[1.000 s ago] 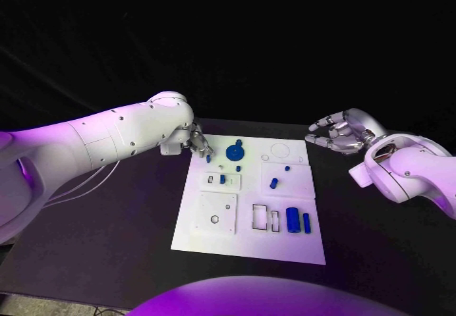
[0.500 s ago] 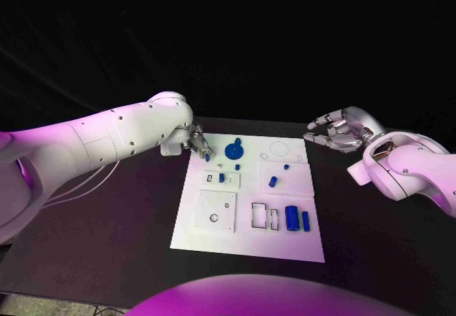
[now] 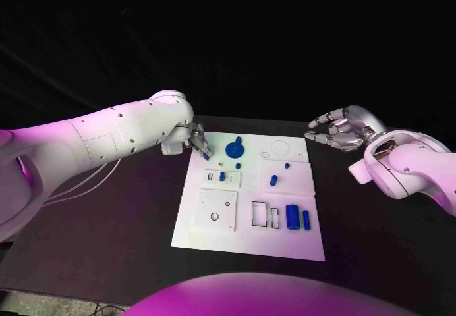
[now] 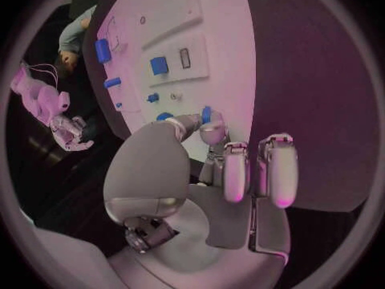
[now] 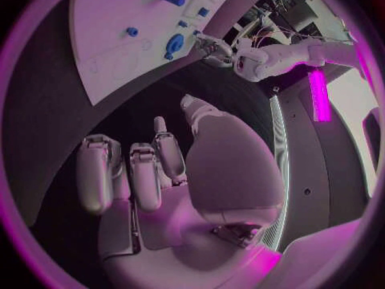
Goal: Assemble the parts on the task board
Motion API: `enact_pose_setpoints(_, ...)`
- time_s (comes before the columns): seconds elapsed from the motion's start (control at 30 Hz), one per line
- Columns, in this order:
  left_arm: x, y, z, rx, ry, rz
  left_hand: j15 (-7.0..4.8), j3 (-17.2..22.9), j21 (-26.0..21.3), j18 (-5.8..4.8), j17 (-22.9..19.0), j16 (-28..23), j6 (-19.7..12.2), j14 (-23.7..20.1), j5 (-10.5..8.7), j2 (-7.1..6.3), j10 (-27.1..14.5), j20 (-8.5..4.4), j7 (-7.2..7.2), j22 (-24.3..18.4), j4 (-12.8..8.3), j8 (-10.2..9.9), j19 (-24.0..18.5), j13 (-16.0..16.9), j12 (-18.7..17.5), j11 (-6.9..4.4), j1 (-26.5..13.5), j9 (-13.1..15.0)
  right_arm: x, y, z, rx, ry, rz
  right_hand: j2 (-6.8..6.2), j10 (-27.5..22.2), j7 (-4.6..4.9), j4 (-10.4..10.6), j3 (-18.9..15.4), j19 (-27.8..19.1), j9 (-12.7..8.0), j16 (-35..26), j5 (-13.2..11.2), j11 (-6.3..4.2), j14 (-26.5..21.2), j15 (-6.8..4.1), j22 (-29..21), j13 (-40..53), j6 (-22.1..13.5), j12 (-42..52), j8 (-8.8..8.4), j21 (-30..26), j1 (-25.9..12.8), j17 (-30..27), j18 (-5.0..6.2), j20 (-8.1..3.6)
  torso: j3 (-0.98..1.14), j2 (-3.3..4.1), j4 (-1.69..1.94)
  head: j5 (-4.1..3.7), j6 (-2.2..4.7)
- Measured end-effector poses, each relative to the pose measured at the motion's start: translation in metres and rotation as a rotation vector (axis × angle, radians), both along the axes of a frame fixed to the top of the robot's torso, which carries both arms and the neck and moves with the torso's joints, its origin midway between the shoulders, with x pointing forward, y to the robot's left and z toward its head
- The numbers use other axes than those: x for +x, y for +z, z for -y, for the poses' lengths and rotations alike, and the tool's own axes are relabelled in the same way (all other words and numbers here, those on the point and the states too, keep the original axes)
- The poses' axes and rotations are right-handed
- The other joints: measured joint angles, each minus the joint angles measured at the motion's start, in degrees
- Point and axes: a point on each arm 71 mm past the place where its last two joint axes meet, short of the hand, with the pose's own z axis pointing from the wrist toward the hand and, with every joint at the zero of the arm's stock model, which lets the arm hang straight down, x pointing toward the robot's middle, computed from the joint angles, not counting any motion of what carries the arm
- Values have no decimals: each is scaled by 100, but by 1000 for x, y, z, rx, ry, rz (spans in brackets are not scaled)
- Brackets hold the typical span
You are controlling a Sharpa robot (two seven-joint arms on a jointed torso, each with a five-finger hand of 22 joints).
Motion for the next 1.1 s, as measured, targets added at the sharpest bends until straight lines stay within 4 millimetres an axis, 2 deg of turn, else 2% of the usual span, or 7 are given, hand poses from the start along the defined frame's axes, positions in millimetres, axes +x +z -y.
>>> enact_pose_setpoints(0.17, 0, 0, -1, -14, 6, -3, 0, 123, 0, 0, 0, 0, -59, 0, -4, -5, 0, 0, 18, 3, 123, 147, 0, -25, 0, 0, 5, 0, 0, 0, 0, 0, 0, 0, 0, 0, 0, 0, 0, 0, 0, 0, 0, 0, 0, 0, 0, 0, 0, 0, 0, 0, 0, 0, 0, 0, 1, 0, 1, 7, -3)
enact_pose_setpoints(0.4, -4, 1, -4, -43, 16, 0, 0, 147, 0, 0, 0, 0, -77, 0, -5, -7, 0, -1, 37, 2, 146, 215, 1, -25, 0, 0, -64, 2, 0, 0, 0, 0, -1, 0, 0, 0, 0, 0, 0, 0, -1, 0, 0, 0, 0, 0, -1, -1, 0, 0, 0, 0, 0, 0, 0, 0, 4, -2, 2, 14, -8)
enact_pose_setpoints(0.47, -7, 2, -6, -58, 18, 3, 0, 383, 0, 0, 0, 0, -88, 0, -23, -28, 0, -1, 48, 2, -43, 221, 1, -25, 0, 0, -114, 179, 0, 0, 1, -1, -2, -1, 0, 0, 0, 0, 0, 0, -1, 0, 0, 0, 0, 0, -1, -1, 0, 0, 0, 0, 0, 0, 0, 0, 4, -4, 3, 15, -8)
enact_pose_setpoints(0.7, -22, 9, -12, -114, 19, 11, 0, 399, 0, 0, 0, 0, -94, 0, -34, -44, 23, -2, 55, 2, -28, 273, 2, -25, 0, -23, -188, 184, 0, -1, 2, -2, -5, -1, 0, 0, 0, 0, 0, 0, -1, 0, 0, 0, 0, 0, -1, -1, 0, 0, 0, 0, 0, 0, 0, 0, 11, -19, 16, 22, -6)
enact_pose_setpoints(0.87, -33, 12, -11, -140, 7, 22, 0, 448, 0, 0, 0, 0, -92, 0, -33, -73, 46, -2, 53, 2, -44, 321, 2, -11, 26, -1, -218, 186, 0, -2, 3, -2, -6, -4, 0, 0, 0, 0, 0, 0, -1, 0, 0, 0, 0, 0, -2, -2, 0, 0, 0, 0, 0, 0, 0, 0, 17, -35, 36, 26, -25)
enact_pose_setpoints(1.1, -49, 6, -10, -154, -12, 35, 0, 453, 0, -1, 0, 0, -90, 0, 30, -89, 66, -2, 52, 1, -49, 333, 2, 1, 48, -21, -234, 187, -1, -3, 3, -3, -7, -7, 0, 0, 0, 0, 0, 0, -1, 0, 0, 0, 0, 0, -2, -2, 0, 0, 0, 0, 0, 0, 0, 0, 16, -47, 53, 42, -36)
